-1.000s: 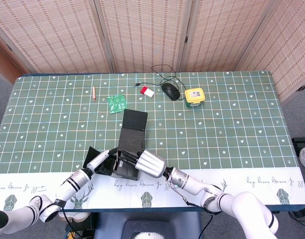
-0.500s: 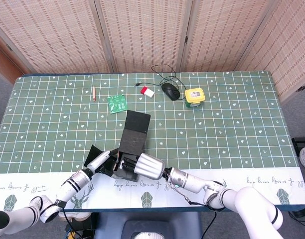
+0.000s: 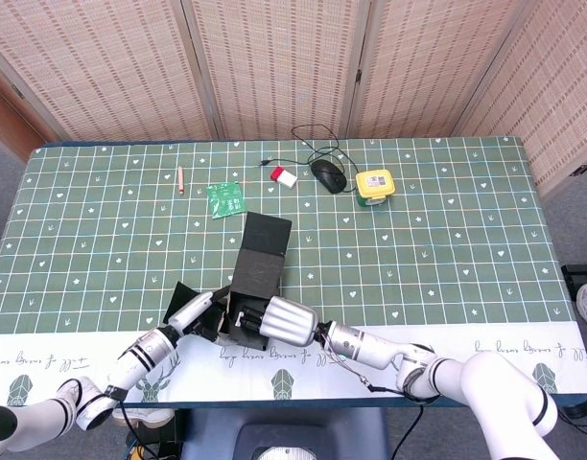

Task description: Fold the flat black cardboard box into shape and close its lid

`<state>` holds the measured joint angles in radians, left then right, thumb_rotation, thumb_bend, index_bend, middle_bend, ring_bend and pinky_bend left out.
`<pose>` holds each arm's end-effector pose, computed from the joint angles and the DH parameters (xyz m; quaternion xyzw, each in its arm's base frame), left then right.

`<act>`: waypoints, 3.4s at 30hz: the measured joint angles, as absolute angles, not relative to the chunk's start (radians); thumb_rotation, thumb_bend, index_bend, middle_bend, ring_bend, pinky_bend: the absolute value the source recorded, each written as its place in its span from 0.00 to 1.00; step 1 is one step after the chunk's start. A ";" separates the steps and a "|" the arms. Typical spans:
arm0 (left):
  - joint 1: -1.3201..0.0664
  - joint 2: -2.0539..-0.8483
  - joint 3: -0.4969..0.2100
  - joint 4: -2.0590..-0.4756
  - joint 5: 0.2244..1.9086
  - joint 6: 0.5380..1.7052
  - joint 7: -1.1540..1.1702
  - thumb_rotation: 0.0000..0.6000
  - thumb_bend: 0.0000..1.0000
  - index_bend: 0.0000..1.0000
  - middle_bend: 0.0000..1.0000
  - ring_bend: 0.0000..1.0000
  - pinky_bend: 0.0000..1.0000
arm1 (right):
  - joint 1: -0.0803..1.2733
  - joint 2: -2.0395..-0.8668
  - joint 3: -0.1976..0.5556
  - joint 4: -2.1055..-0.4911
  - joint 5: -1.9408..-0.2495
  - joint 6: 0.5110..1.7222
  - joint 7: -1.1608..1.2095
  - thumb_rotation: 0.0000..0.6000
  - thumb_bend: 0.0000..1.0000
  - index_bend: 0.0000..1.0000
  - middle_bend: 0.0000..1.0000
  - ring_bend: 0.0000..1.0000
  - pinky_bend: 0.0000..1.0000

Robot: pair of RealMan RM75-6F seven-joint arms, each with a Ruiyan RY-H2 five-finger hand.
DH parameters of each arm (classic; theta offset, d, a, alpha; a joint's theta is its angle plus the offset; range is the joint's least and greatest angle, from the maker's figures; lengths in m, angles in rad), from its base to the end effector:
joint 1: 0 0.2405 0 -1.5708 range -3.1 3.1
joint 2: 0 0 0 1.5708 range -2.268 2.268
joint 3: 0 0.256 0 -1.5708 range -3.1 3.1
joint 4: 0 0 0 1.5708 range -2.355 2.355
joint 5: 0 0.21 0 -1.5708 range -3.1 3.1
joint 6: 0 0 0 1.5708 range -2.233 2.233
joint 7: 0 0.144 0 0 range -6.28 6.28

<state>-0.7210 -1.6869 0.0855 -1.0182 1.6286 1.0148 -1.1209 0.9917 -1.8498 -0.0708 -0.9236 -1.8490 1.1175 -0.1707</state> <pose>-0.2098 0.3182 -0.0608 -0.6010 -0.6507 -0.4515 0.1074 -0.0793 -0.3173 -0.1054 0.8806 0.0449 0.4087 0.2354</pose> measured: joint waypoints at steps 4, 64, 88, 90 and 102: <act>-0.724 -1.677 0.088 -1.036 1.632 1.015 -1.117 1.00 0.04 0.08 0.13 0.62 0.58 | 0.999 -1.830 -0.069 -0.950 -1.851 1.109 -0.177 1.00 0.44 0.23 0.31 0.76 0.92; -0.719 -1.643 0.031 -1.168 1.537 0.966 -0.969 1.00 0.04 0.00 0.01 0.59 0.55 | 1.060 -1.627 0.016 -1.287 -1.717 0.888 -0.403 1.00 0.43 0.00 0.10 0.71 0.95; -0.666 -1.573 -0.099 -1.409 1.317 0.966 -0.451 1.00 0.04 0.00 0.00 0.18 0.42 | 0.739 -1.489 0.040 -1.658 -1.406 1.082 -0.335 1.00 0.19 0.00 0.02 0.67 0.95; -0.662 -1.540 -0.103 -1.446 1.304 0.964 -0.410 1.00 0.04 0.00 0.00 0.17 0.41 | 0.701 -1.479 0.038 -1.709 -1.359 1.096 -0.285 1.00 0.16 0.00 0.02 0.67 0.95; -0.613 -1.374 -0.124 -1.596 1.257 1.019 -0.225 1.00 0.04 0.00 0.00 0.14 0.39 | 0.573 -1.522 0.065 -1.827 -1.074 1.090 -0.070 1.00 0.09 0.00 0.02 0.67 0.95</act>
<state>-0.6129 -1.3744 -0.1239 -1.5957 1.2569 1.0189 -0.2248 0.5728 -1.5223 0.0654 -1.8271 -1.0745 1.0904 -0.0699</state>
